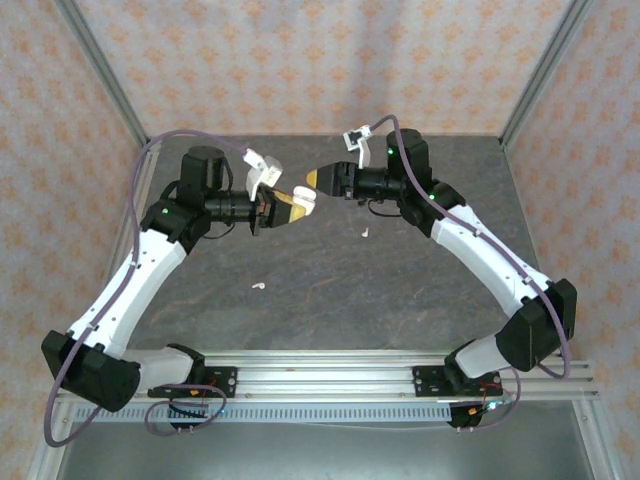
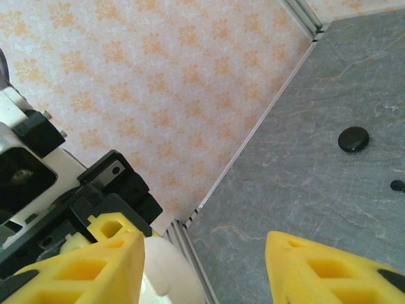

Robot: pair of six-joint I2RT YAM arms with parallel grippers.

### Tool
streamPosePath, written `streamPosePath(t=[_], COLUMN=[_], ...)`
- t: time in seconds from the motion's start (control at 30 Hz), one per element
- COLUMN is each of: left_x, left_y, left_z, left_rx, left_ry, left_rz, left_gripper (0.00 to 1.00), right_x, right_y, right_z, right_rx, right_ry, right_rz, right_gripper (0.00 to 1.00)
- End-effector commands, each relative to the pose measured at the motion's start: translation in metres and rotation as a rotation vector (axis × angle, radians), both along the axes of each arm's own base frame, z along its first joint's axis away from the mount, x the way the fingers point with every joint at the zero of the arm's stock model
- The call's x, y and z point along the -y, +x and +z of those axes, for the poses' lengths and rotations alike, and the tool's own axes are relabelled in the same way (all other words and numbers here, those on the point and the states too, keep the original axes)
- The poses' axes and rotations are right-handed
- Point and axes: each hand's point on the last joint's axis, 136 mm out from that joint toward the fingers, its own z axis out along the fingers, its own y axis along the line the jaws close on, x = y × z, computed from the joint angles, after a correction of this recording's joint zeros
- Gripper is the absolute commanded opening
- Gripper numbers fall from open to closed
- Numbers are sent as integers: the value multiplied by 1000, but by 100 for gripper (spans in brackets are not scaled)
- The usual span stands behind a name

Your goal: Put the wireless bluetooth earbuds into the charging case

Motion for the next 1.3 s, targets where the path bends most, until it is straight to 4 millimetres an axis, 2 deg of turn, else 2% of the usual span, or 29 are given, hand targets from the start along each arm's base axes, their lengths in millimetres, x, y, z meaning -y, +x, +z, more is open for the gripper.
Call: streamPosePath(t=[0.0, 0.1, 0.17, 0.3, 0.43, 0.53, 0.63, 0.73, 0.87, 1.07, 1.27], left_x=[-9, -19, -29, -51, -67, -77, -86, -95, -101, -109, -116], left_y=[12, 16, 17, 15, 6, 0, -5, -11, -21, -38, -49], left_z=[-2, -10, -15, -22, -30, -30, -25, -20, -22, -21, -34], left_rx=[56, 52, 53, 69, 95, 122, 163, 195, 206, 233, 273], left_ry=[14, 30, 44, 65, 116, 139, 140, 151, 178, 180, 207], left_rz=[73, 131, 176, 265, 338, 389, 444, 486, 498, 529, 544], left_gripper=[0, 0, 0, 0, 0, 0, 0, 0, 0, 0, 0], right_x=[3, 6, 11, 31, 23, 3, -27, -63, -103, -145, -157], right_y=[2, 4, 12, 34, 29, 19, 4, -14, -36, -63, -75], right_z=[20, 22, 15, -40, -102, -150, -197, -229, -254, -273, -300], right_rx=[25, 1, -35, -169, -278, -399, -565, -645, -685, -714, -728], right_ry=[31, 50, 29, -140, -380, -520, -572, -613, -676, -709, -786], right_rz=[-27, -54, -124, -316, -334, -309, -278, -231, -149, -19, 82], right_gripper=[54, 55, 55, 54, 53, 49, 44, 39, 35, 30, 32])
